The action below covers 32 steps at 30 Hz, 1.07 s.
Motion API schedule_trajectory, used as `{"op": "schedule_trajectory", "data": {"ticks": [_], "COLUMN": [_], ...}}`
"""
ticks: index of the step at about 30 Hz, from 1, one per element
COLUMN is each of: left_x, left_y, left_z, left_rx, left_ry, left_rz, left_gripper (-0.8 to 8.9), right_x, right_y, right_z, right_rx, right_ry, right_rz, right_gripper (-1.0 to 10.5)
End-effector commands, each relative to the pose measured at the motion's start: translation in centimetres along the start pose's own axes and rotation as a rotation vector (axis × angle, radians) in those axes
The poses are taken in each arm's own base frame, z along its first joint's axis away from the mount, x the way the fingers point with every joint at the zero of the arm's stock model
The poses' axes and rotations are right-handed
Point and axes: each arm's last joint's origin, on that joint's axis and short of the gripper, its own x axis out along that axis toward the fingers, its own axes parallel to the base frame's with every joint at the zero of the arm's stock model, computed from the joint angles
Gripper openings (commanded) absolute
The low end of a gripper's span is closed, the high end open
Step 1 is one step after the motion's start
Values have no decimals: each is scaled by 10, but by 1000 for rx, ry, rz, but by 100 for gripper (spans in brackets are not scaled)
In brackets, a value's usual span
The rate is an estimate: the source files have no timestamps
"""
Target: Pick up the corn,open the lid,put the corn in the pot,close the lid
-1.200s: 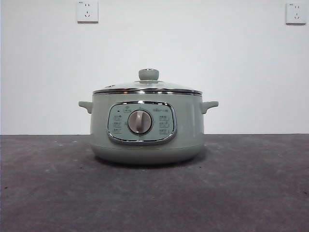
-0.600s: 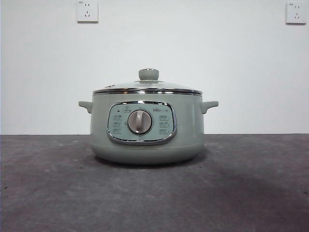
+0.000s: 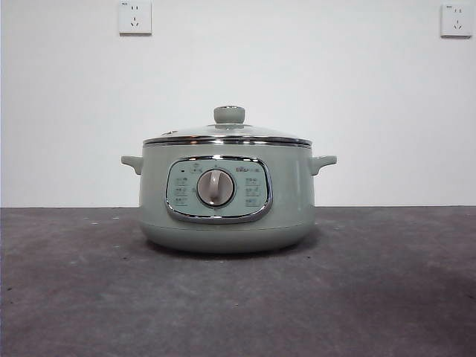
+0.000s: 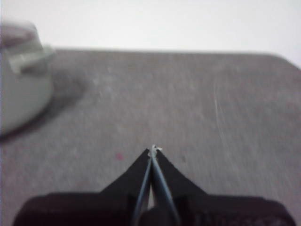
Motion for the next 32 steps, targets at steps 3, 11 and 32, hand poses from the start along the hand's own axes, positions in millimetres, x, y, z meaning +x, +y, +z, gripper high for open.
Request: {"op": "schedule_trajectory", "data": {"ticks": [3,11,32], "left_x": [1,1,1], "left_y": [0,0,0], "left_z": [-3,-3,-3], "left_rx": [-3,-2,-2], "left_ry": [10,13,14], "left_rz": [-1,-1,-1], "left_gripper": [-2,-2,-2], "right_x": [1,1,1], "right_y": [-2,-2,-2], "right_z": [-3,-3,-3], "right_rx": [16,34,34], "right_ry": [5,5,5], "right_rz": [-23,-25,-25], "right_gripper": [0,0,0]}}
